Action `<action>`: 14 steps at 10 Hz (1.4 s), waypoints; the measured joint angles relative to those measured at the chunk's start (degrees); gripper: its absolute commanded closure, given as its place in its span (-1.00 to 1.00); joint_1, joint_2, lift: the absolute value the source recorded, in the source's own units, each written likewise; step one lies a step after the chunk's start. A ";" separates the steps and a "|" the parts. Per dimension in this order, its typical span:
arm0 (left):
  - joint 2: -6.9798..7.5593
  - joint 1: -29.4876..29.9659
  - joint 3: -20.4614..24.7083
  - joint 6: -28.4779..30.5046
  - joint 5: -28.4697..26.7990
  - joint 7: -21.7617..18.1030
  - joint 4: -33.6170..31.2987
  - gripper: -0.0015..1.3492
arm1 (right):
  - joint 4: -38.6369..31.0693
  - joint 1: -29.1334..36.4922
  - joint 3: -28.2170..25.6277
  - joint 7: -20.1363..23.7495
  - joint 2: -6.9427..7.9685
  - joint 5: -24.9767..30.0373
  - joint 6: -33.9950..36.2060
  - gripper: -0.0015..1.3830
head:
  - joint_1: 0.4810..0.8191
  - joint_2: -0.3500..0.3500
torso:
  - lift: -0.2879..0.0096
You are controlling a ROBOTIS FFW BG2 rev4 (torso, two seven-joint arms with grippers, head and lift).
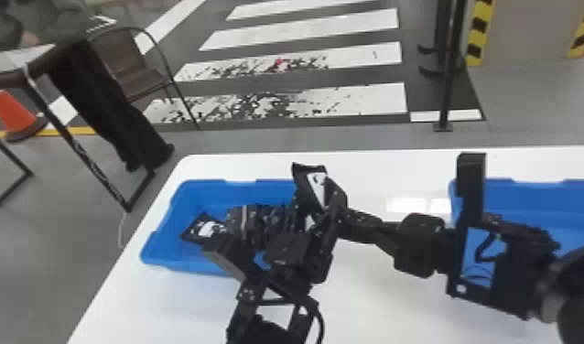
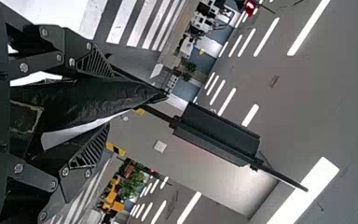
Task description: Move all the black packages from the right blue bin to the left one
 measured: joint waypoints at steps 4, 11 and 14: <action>-0.23 -0.21 2.02 -2.65 -3.41 0.06 0.74 0.79 | 1.86 0.13 -0.88 0.02 0.20 -0.19 -2.15 -0.62 | 0.27 0.85 | -0.10; -1.34 -7.69 19.28 -4.65 -19.10 3.46 18.19 -0.86 | -2.03 8.41 -15.35 0.48 1.17 2.88 -3.44 -0.76 | 0.27 1.00 | -0.10; -1.07 -6.50 12.96 -16.18 -9.53 3.64 18.17 -0.69 | -7.09 13.81 -23.54 0.49 2.28 9.12 -5.26 -0.76 | 0.27 0.80 | -0.10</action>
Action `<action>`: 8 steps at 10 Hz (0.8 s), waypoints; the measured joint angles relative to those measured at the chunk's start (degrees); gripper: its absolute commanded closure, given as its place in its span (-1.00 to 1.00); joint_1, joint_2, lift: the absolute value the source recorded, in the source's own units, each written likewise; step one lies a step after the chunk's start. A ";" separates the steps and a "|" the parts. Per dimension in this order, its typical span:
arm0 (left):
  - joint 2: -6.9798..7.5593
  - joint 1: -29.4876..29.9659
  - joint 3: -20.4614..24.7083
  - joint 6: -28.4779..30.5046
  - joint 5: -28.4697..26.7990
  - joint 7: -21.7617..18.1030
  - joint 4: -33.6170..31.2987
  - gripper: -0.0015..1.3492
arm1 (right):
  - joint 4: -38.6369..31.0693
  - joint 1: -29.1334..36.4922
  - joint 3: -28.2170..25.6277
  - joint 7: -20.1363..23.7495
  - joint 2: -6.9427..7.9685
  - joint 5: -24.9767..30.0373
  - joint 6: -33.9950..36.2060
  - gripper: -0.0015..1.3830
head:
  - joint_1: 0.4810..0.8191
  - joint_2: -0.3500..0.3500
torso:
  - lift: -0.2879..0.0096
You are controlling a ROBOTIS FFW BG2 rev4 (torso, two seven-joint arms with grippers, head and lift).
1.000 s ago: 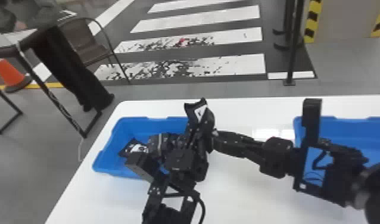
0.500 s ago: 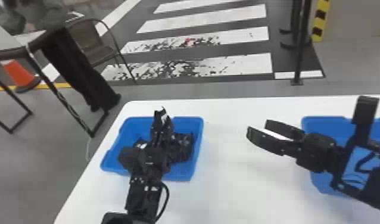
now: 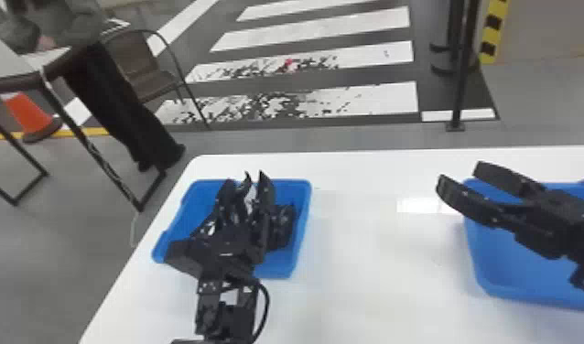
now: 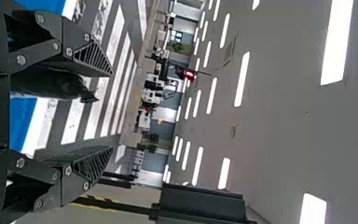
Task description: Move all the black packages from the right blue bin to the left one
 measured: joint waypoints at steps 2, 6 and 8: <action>-0.02 2.21 -4.49 -6.49 1.48 1.33 -0.96 -0.69 | -5.31 5.44 -5.22 -1.28 1.11 5.96 -2.85 -0.76 | 0.27 0.58 | -0.10; -1.56 9.99 -8.98 -6.93 -7.22 5.02 -6.78 -0.69 | -21.63 22.63 -14.77 -8.91 6.19 20.69 -7.11 -0.76 | 0.27 0.09 | -0.10; -2.39 12.64 -8.15 -2.38 -12.96 5.40 -9.50 -0.69 | -23.73 27.44 -15.23 -9.95 6.68 22.36 -7.18 -0.76 | 0.27 0.01 | -0.10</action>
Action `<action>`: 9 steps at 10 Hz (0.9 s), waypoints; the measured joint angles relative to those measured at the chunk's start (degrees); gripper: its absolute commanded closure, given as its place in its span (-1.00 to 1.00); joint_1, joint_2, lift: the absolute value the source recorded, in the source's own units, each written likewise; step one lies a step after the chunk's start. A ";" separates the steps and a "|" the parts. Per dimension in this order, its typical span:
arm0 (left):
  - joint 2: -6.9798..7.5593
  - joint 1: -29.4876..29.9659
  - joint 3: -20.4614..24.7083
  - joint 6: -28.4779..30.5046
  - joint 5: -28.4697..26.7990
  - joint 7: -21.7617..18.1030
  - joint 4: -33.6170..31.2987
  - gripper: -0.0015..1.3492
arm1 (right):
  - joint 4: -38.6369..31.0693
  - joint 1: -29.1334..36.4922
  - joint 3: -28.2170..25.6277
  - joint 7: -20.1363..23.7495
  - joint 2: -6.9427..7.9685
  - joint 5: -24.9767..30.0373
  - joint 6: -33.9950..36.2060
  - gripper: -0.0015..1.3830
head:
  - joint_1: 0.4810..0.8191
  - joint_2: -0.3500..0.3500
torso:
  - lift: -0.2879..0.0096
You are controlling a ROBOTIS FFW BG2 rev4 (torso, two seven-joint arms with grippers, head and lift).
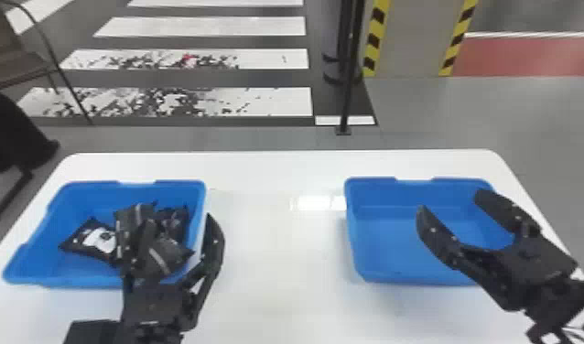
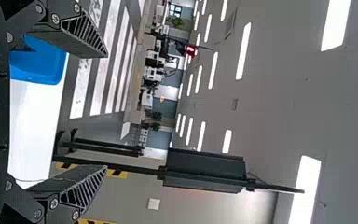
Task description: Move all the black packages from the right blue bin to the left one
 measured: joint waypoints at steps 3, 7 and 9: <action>-1.12 2.73 3.63 6.09 -3.56 -0.06 -3.91 -0.69 | 0.67 1.18 -0.14 0.09 0.01 1.05 -0.01 -0.76 | 0.27 0.07 | -0.10; -1.26 2.87 3.76 6.25 -2.93 -0.06 -4.19 -0.69 | 0.74 1.29 -0.14 0.11 -0.10 1.40 0.02 -0.76 | 0.27 0.07 | -0.10; -1.26 2.87 3.69 6.03 -2.69 -0.06 -4.28 -0.69 | 0.72 1.29 -0.14 0.11 -0.15 1.40 0.02 -0.76 | 0.27 0.07 | -0.10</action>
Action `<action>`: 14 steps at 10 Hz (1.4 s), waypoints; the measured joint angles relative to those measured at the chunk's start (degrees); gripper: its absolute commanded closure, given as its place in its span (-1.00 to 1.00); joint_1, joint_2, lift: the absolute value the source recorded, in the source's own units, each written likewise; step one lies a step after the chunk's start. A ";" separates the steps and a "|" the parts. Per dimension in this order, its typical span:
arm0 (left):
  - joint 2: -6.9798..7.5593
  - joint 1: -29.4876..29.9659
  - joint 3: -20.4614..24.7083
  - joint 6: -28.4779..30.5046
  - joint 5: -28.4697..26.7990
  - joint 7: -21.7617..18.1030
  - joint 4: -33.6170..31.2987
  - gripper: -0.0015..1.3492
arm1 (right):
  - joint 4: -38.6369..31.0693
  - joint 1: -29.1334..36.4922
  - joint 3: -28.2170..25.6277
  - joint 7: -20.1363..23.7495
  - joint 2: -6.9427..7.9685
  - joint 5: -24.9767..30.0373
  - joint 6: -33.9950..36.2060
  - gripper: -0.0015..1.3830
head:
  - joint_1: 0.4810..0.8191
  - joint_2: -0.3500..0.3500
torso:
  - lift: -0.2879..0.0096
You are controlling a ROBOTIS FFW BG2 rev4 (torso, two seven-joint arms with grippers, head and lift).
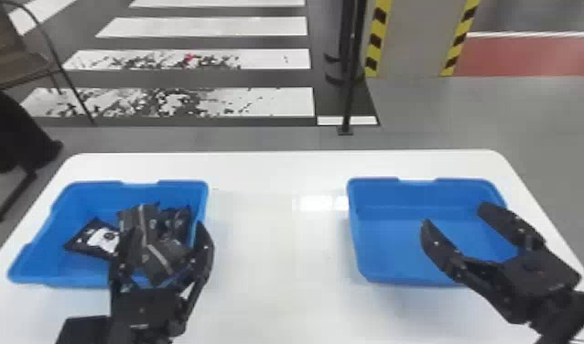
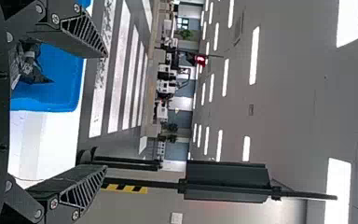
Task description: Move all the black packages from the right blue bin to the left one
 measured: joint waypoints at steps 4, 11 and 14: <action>0.00 -0.01 -0.11 -0.16 0.21 0.00 -0.14 -0.69 | 0.00 0.00 0.00 0.07 -0.04 -0.11 0.00 -0.76 | 0.27 0.07 | -0.10; 0.09 -0.46 -0.48 -0.01 0.88 0.00 -0.14 -0.69 | -0.05 -0.12 0.00 0.18 -0.12 -0.04 -0.23 -0.76 | 0.27 0.07 | -0.10; 0.17 -0.69 -0.69 0.12 0.99 0.01 -0.14 -0.69 | 0.21 -0.16 0.00 0.19 -0.06 -0.10 -0.90 -0.76 | 0.27 0.06 | -0.10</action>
